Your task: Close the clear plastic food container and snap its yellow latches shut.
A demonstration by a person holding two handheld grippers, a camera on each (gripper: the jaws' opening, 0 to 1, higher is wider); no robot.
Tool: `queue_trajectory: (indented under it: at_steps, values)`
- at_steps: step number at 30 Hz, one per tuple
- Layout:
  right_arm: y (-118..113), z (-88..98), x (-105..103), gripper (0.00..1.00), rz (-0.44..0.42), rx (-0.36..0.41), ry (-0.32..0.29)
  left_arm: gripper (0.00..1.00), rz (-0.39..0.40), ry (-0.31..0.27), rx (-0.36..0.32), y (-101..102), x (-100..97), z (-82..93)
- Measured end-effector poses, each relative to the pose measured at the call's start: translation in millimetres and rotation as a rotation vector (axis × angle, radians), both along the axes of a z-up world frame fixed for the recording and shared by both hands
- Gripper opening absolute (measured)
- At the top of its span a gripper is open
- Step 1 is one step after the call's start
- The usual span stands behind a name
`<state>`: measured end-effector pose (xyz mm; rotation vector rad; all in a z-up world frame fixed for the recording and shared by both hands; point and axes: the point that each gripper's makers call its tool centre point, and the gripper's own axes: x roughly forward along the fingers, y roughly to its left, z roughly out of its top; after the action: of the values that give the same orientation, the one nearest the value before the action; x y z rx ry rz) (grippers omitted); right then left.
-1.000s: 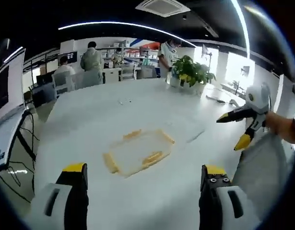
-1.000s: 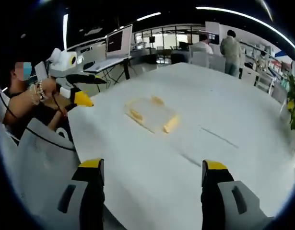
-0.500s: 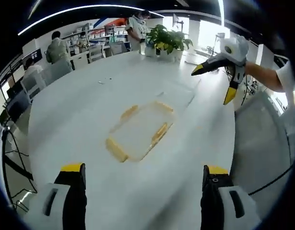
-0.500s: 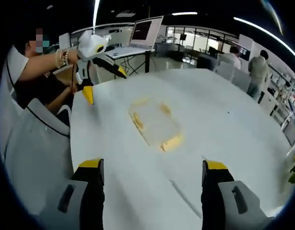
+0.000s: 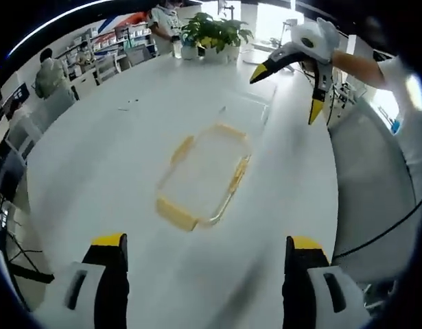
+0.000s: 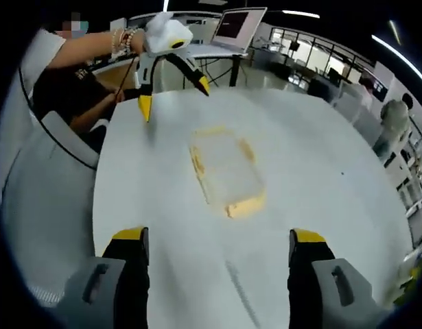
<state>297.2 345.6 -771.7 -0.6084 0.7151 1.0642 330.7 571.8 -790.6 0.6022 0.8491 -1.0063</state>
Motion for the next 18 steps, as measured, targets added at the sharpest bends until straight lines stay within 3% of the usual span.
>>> queue_trajectory:
  at_steps: [2,5,7,11,14,18]
  values:
    - [2,-2.3,3,0.81,0.014,-0.005,0.006,0.90,-0.031,-0.004,0.018,-1,2.3,-2.2]
    - [3,-5.8,7,0.80,0.036,-0.025,0.016,0.87,-0.109,0.030,-0.012,-11,-2.5,-2.3]
    - [4,-8.5,11,0.81,0.059,-0.039,0.024,0.83,-0.121,0.036,0.019,-8,2.2,-5.0]
    - [6,-12.6,20,0.78,0.079,-0.057,0.029,0.72,-0.158,0.033,0.087,-1,13.4,-10.5]
    - [8,-14.9,25,0.78,0.089,-0.057,0.044,0.60,-0.157,0.054,0.083,-3,17.2,-12.4]
    - [11,-19.7,30,0.79,0.097,-0.052,0.078,0.62,-0.177,0.072,0.077,-10,20.5,-17.4]
